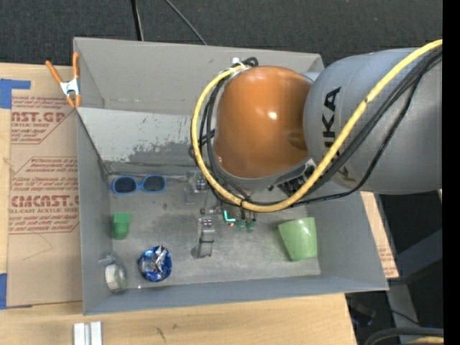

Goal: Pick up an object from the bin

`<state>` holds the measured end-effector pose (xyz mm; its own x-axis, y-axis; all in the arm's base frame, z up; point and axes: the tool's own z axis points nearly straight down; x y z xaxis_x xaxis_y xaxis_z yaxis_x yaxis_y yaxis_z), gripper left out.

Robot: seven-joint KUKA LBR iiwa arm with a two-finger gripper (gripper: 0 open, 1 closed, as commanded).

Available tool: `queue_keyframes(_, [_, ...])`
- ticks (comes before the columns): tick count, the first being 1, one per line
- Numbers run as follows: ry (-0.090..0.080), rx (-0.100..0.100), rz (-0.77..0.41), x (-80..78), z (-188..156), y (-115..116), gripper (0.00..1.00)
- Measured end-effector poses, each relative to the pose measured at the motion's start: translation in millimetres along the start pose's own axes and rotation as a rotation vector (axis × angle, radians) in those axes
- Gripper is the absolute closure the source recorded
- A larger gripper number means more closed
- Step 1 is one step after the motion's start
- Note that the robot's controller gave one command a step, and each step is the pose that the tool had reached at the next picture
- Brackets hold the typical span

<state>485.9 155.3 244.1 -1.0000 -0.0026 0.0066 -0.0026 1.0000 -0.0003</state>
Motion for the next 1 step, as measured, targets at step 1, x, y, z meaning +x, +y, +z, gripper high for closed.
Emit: queue_keyframes(1, [-0.017, -0.001, -0.336, -0.3, 175.0, 57.2, 0.00])
